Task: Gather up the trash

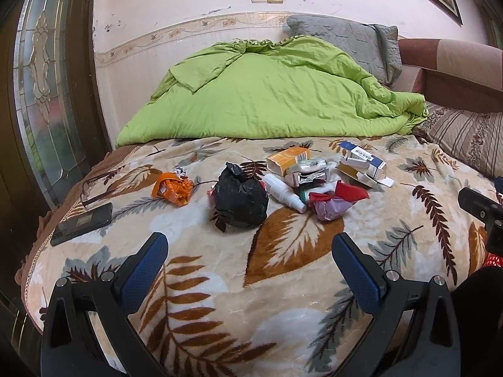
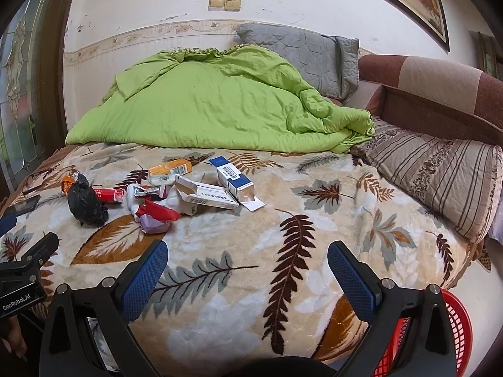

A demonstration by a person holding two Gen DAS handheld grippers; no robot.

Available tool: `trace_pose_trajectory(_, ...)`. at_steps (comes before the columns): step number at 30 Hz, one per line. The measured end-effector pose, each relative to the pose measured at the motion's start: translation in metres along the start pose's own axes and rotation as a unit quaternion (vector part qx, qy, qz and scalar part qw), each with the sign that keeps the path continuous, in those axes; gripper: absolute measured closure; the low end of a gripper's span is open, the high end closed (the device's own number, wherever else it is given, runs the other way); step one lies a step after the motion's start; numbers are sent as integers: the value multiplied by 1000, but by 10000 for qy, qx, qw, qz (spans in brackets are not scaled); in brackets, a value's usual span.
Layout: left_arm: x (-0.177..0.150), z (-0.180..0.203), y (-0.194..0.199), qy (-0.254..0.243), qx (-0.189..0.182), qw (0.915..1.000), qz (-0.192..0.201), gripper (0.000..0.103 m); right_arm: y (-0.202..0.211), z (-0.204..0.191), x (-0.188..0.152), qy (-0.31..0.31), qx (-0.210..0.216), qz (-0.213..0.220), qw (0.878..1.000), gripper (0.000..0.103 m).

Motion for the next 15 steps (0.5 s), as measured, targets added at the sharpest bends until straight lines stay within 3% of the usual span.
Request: trace_pose_trajectory(15, 1, -3, 0, -13, 5, 10000, 4, 0, 0, 0, 0, -17, -14, -17, 10000, 0)
Point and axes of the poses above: each gripper's, at about its wrist camera, not at the fingertips, and y roughly against the way its jaws point, z to its right, x to its top, the point moved 2 cm from there along -y, roughly the way its jaws point, and after that the axes turned 4 degrees about z, right-handed, at the moved point
